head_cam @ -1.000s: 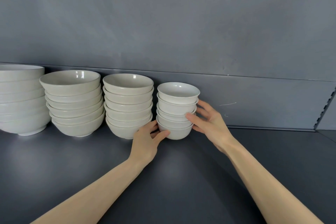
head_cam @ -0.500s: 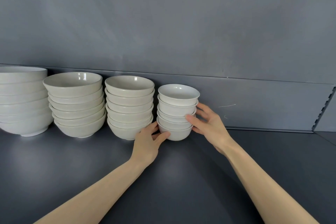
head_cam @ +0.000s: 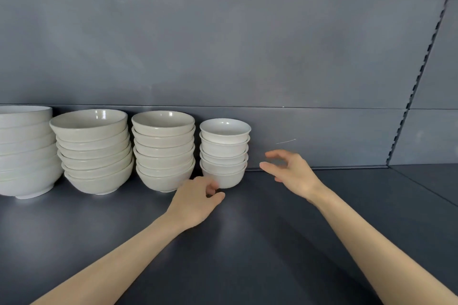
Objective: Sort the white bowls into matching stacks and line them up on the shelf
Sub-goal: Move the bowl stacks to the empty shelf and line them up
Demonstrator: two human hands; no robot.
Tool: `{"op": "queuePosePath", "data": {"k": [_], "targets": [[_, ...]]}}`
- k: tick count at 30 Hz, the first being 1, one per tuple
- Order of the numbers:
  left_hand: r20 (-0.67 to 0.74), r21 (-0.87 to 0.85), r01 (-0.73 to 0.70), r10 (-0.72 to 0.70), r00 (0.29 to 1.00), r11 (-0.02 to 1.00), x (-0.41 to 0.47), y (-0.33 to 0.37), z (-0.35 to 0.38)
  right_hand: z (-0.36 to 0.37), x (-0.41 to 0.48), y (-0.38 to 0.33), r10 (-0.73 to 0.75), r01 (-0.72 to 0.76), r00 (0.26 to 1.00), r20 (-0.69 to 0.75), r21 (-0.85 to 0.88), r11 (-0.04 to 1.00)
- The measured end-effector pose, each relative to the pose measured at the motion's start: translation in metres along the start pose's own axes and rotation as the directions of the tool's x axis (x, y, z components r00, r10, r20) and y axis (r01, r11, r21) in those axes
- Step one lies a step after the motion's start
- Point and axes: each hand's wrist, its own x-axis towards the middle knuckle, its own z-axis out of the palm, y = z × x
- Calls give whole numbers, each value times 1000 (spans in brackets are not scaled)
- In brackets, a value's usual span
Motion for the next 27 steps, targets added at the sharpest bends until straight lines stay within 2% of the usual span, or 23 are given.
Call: {"op": "queuePosePath", "data": {"k": [6, 13, 19, 27], "targets": [[54, 174, -264, 259, 964, 949, -6, 66, 1, -63, -36, 11, -6, -19, 997, -71, -344, 939], [10, 336, -530, 560, 828, 778, -3, 185, 27, -171, -93, 23, -54, -95, 962, -269, -510, 855], [-27, 314, -622, 662, 749, 717, -17, 284, 85, -272, -155, 60, -91, -187, 916, -391, -617, 764], [4, 321, -706, 745, 667, 631, -49, 422, 193, -411, -242, 130, -51, -339, 879, -474, -697, 632]]}}
